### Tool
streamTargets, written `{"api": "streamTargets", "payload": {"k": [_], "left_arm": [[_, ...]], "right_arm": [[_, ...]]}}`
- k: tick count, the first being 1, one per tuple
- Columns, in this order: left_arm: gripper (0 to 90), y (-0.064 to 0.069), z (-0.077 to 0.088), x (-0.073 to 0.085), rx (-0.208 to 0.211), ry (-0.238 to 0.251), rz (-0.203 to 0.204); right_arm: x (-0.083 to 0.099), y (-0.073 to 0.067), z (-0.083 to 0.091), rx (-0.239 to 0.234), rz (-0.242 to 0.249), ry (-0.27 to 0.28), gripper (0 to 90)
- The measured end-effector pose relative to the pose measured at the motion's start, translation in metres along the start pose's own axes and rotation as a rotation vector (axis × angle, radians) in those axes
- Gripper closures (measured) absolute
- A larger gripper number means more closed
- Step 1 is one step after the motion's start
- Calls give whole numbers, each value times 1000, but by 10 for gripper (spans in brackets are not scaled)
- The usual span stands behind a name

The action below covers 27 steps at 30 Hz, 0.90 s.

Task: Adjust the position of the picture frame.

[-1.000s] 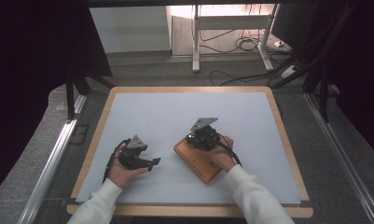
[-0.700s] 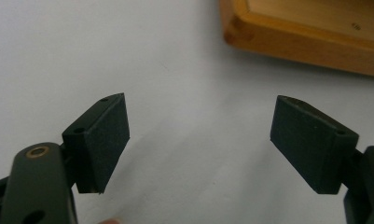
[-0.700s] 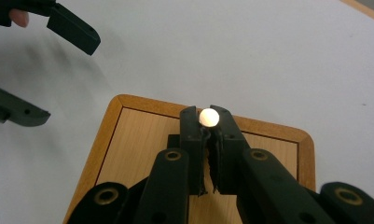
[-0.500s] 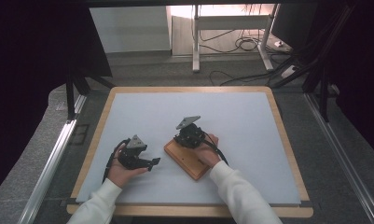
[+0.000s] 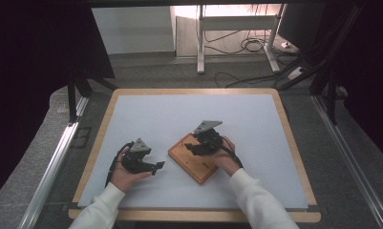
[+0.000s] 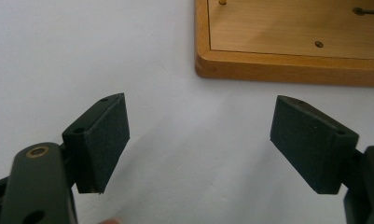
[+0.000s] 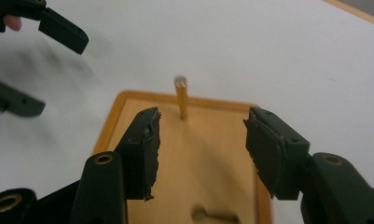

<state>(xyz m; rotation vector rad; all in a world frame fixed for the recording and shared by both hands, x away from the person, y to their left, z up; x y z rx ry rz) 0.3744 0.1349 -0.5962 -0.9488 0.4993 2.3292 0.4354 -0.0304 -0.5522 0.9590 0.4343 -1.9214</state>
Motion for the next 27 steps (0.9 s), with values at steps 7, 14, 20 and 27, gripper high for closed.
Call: {"api": "streamTargets", "payload": {"k": [7,14,20,27], "left_arm": [[196,1,-2,0,0,-4,2],[196,-1,-3,0,-3,-6,10],[196,-2,-1,-1,-8,-1,7],[196,-2,-1,-1,-9,1,6]], "right_arm": [[39,27,41,56,-85,-30,513],[69,42,54,65,-128,-39,737],[77,50,51,84,-107,-78,899],[85,47,44,75,-78,-118,900]]}}
Point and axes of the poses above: each handheld gripper's, and its own axes: z roughly backward along the jaws, x roughly out of its underside, y roughly to its right, the point moved 10 cm from there along -z, roughly forward along the jaws, and after that the axes turned 4 degrees about z, right-handed, at the moved point
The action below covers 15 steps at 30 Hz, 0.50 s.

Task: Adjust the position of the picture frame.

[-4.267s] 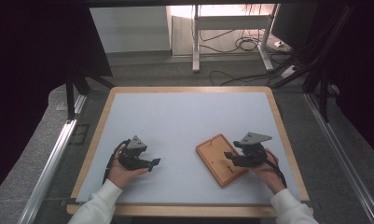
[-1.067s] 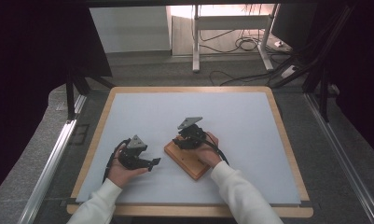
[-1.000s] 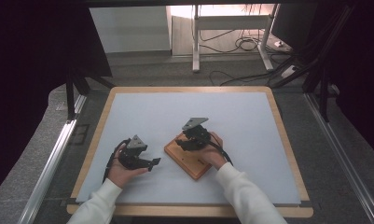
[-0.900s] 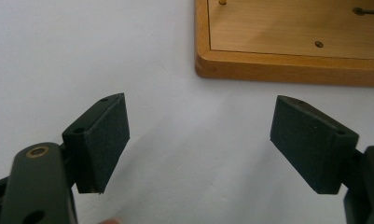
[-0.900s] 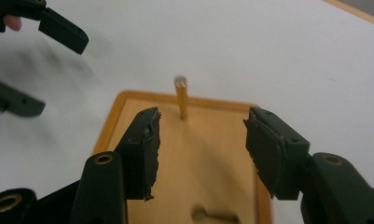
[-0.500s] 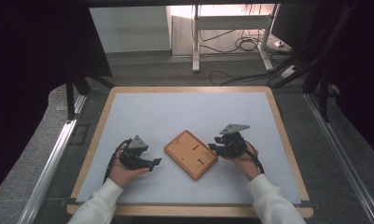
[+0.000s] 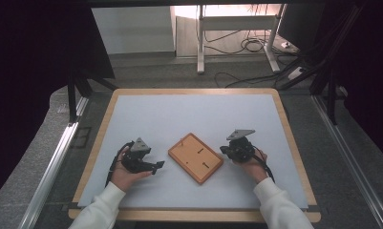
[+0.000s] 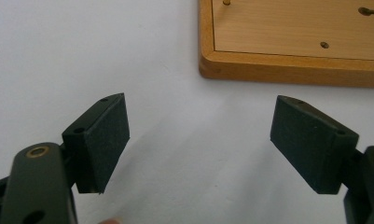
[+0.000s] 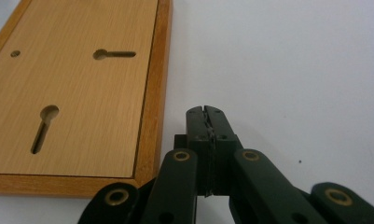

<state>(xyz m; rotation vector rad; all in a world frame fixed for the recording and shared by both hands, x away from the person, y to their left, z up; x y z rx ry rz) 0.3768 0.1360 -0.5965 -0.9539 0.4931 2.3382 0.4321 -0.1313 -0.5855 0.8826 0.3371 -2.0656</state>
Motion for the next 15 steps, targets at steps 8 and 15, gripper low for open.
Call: {"api": "streamTargets", "payload": {"k": [8,15], "left_arm": [[196,-2,1,0,-7,1,12],[196,-5,1,1,-12,-1,12]], "right_arm": [[3,-4,-1,-14,19,-11,900],[8,-14,0,-48,43,-41,900]]}}
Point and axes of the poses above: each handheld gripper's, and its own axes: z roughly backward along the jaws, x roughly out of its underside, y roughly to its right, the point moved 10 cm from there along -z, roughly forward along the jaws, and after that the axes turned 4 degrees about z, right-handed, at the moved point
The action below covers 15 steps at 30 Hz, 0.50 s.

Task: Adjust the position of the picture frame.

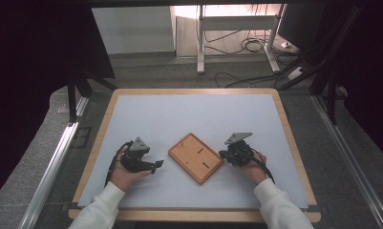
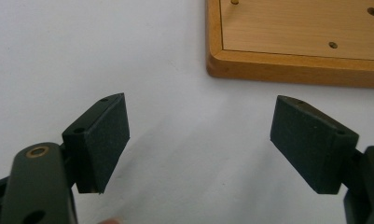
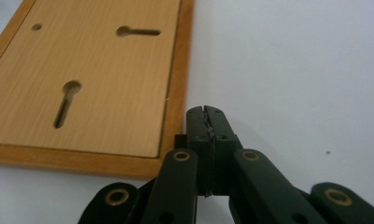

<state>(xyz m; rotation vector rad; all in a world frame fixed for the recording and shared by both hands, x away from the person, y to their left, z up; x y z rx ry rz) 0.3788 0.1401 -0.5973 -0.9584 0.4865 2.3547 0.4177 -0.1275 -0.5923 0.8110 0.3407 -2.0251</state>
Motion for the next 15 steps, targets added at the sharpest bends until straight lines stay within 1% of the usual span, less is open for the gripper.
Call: {"api": "streamTargets", "payload": {"k": [2,5,6,9,12,15], "left_arm": [[196,0,0,0,0,0,6],[196,0,0,0,1,1,5],[196,0,0,0,0,0,0],[196,0,0,0,-2,0,5],[196,-1,0,0,-2,0,6],[196,-1,1,-1,-3,0,0]], "right_arm": [[0,0,0,15,14,-7,900],[1,0,1,11,7,-8,900],[3,-1,3,8,4,-11,900],[5,-6,5,-5,3,-16,900],[6,-9,6,-11,13,-20,900],[8,-16,8,-25,12,-20,900]]}}
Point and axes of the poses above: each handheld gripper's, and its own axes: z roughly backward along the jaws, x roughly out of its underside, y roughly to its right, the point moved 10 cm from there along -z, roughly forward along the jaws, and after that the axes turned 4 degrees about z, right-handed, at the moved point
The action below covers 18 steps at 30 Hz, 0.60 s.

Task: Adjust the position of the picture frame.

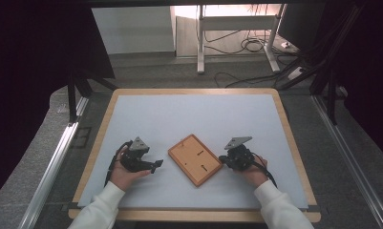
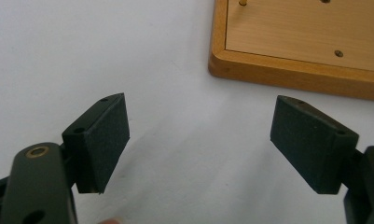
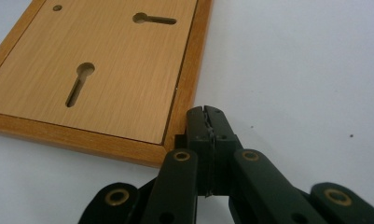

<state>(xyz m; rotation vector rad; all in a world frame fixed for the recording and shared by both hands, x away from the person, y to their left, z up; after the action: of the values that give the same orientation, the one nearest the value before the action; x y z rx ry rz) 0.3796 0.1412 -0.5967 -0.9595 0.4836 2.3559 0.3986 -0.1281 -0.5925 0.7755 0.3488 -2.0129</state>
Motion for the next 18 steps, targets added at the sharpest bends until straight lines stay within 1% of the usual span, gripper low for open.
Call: {"api": "streamTargets", "payload": {"k": [2,3,7,8,9,12,13,18], "left_arm": [[196,0,1,0,0,2,0],[196,-2,1,0,-2,8,8],[196,-5,3,1,-5,13,18],[196,-6,4,1,-6,11,16],[196,-6,4,1,-6,11,16],[197,-4,3,1,-4,11,18],[197,-4,3,1,-2,9,8],[197,-3,2,0,-3,8,13]], "right_arm": [[1,-5,1,-5,1,-2,900],[2,-8,2,-7,4,-2,900],[5,-22,5,-23,7,-2,900],[6,-25,6,-27,18,-2,900],[6,-25,6,-27,18,-2,900],[8,-39,8,-29,10,5,900],[8,-42,10,-30,11,8,900],[5,-60,14,-35,23,31,900]]}}
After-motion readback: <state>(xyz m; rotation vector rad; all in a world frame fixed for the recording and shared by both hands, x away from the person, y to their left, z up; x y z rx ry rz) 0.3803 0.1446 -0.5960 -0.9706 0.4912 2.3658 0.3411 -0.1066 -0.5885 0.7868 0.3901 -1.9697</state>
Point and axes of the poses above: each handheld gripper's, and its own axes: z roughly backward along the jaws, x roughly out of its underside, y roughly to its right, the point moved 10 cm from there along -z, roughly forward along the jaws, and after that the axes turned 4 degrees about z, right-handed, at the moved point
